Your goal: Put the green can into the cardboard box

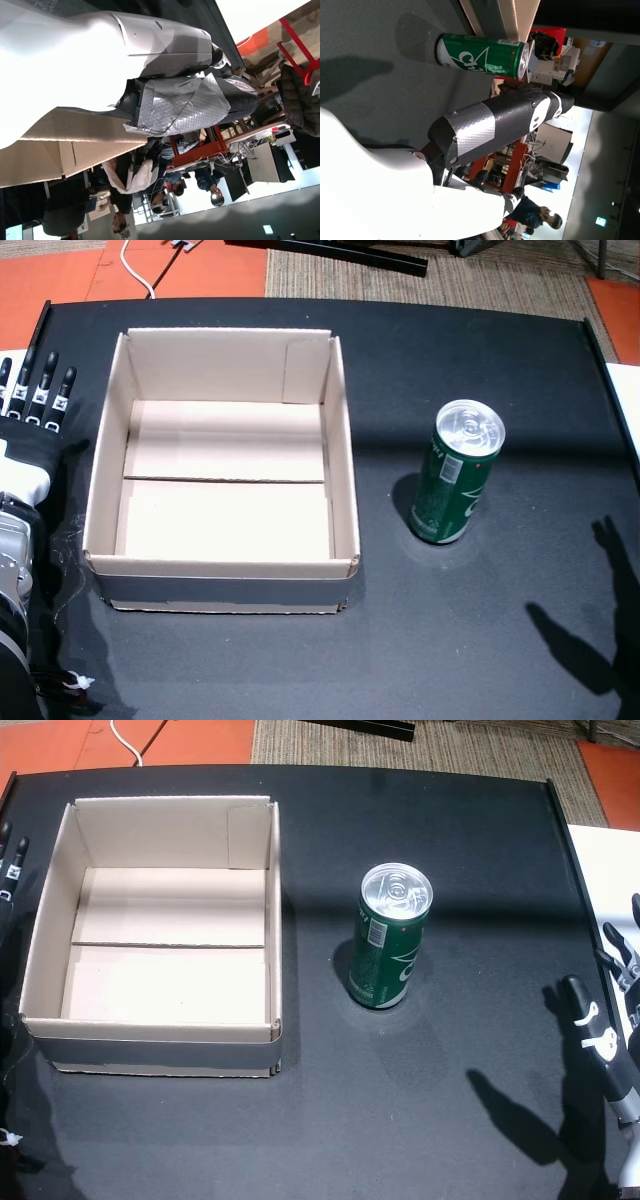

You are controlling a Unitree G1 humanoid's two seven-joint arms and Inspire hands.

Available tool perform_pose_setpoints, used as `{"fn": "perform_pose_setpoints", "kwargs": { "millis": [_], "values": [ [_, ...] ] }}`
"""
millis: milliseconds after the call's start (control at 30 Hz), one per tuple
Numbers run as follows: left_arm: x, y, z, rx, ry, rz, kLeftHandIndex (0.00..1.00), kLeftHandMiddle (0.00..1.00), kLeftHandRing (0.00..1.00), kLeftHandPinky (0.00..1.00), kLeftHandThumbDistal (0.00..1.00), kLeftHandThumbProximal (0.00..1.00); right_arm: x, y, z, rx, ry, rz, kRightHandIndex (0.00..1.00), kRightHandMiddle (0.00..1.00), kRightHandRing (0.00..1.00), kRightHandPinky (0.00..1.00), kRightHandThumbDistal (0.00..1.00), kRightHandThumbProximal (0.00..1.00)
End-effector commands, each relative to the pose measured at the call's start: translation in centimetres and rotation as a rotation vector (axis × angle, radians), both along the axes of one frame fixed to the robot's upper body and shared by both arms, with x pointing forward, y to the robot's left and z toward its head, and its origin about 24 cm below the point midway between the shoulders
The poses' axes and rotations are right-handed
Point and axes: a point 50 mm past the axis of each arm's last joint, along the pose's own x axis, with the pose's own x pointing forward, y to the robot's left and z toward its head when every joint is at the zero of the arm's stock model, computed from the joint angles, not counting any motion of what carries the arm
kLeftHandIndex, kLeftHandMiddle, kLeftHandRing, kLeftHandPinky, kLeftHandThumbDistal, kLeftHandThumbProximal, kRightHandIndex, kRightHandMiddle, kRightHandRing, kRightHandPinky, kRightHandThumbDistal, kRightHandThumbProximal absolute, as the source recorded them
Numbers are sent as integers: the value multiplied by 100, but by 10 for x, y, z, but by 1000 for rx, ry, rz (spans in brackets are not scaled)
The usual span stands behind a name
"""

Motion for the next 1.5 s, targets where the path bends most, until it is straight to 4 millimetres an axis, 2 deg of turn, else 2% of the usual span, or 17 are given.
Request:
{"fn": "perform_pose_setpoints", "kwargs": {
  "millis": [0,200,367,400,433,467,533,667,767,933,1067,1267,1367,1467],
  "values": [
    [1,-1,1,2,2,5,72,69,75,94,0,100,-1,-3,-2,-8,15,-4,84,91,100,100,100,67],
    [1,-2,1,10,9,7,75,70,75,92,0,100,3,0,-2,-17,17,3,83,91,100,100,100,65],
    [1,-1,1,12,16,6,75,70,74,95,0,100,5,0,-2,-33,23,1,84,90,99,100,100,66],
    [1,-1,0,12,14,4,75,69,74,95,0,100,6,2,-3,-31,30,10,84,91,99,100,100,64],
    [1,-1,0,11,14,3,74,69,73,95,0,100,8,4,-3,-27,40,25,84,91,99,100,94,55],
    [1,-1,0,11,15,3,74,69,73,95,0,100,11,6,-3,-27,49,42,84,91,99,100,92,49],
    [1,-1,1,10,15,3,73,68,73,95,0,100,19,12,0,-52,64,92,86,92,99,100,99,54],
    [1,-1,0,0,8,7,72,68,75,95,0,100,40,22,9,-102,83,194,87,92,99,100,100,55],
    [0,-1,-1,5,6,5,73,70,78,95,0,100,57,26,15,-145,110,254,84,91,98,100,100,60],
    [-1,-1,-2,7,9,9,73,70,77,95,0,100,78,23,20,-149,192,313,84,92,99,100,100,58],
    [-1,-1,-3,9,11,7,64,63,70,92,0,100,86,20,23,-164,231,327,85,93,99,100,100,57],
    [-1,0,-2,9,7,1,67,65,71,93,0,100,89,15,26,-160,251,336,88,93,99,100,100,57],
    [-1,0,-3,3,12,8,61,61,68,90,0,100,91,15,27,-155,253,341,90,94,99,100,100,58],
    [-1,1,-3,2,19,11,59,59,67,89,0,94,92,17,28,-168,255,350,90,94,99,100,100,60]
  ]
}}
